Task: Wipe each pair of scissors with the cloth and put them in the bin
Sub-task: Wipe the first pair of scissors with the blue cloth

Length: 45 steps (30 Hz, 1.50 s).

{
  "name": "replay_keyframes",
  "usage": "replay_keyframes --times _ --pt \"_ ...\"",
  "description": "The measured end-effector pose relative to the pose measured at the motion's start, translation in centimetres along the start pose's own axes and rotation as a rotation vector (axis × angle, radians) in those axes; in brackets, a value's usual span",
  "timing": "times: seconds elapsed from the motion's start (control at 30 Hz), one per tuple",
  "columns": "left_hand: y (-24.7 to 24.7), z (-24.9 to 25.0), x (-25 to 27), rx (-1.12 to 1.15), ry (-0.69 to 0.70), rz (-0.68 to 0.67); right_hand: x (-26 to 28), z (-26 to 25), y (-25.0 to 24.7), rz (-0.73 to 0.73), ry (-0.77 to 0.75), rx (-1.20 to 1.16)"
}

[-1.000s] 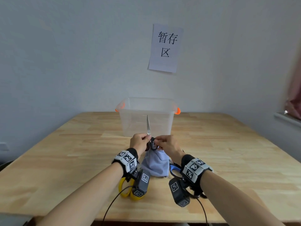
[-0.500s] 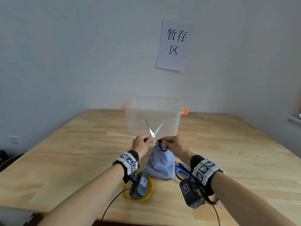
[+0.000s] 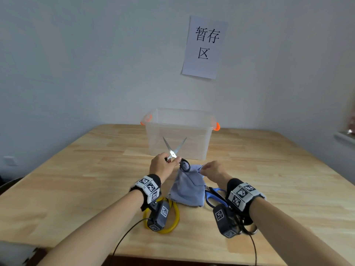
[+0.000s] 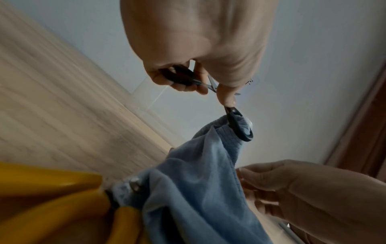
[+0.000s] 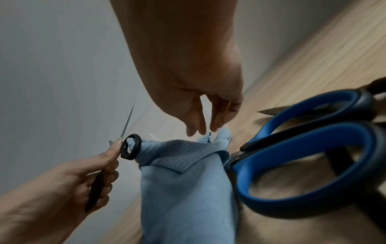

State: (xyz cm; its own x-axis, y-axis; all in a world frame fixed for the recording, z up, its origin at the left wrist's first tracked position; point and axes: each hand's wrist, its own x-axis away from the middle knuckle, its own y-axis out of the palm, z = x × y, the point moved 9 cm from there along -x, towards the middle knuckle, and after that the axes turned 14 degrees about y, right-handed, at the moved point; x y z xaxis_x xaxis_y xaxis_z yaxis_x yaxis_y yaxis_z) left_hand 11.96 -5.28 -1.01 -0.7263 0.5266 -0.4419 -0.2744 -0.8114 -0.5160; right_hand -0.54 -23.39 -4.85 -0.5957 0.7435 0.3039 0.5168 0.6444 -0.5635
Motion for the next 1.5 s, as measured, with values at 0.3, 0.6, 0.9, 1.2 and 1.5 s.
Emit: replay_keyframes --times 0.3,0.6,0.9,1.2,1.5 --pt "0.0 0.7 -0.1 -0.021 0.001 -0.029 1.0 1.2 0.4 -0.072 0.057 0.177" --pt "-0.6 0.9 0.6 -0.008 -0.02 -0.029 1.2 0.4 -0.9 -0.058 0.09 -0.005" --pt "-0.3 1.5 0.0 0.015 0.021 -0.014 1.2 -4.8 -4.5 0.071 -0.11 -0.257" --pt "1.0 1.6 -0.2 -0.018 0.081 -0.071 1.3 -3.1 0.2 -0.245 0.014 -0.62" --pt "1.5 2.6 -0.3 -0.079 0.139 -0.122 1.3 -3.0 1.5 -0.356 -0.035 -0.713"
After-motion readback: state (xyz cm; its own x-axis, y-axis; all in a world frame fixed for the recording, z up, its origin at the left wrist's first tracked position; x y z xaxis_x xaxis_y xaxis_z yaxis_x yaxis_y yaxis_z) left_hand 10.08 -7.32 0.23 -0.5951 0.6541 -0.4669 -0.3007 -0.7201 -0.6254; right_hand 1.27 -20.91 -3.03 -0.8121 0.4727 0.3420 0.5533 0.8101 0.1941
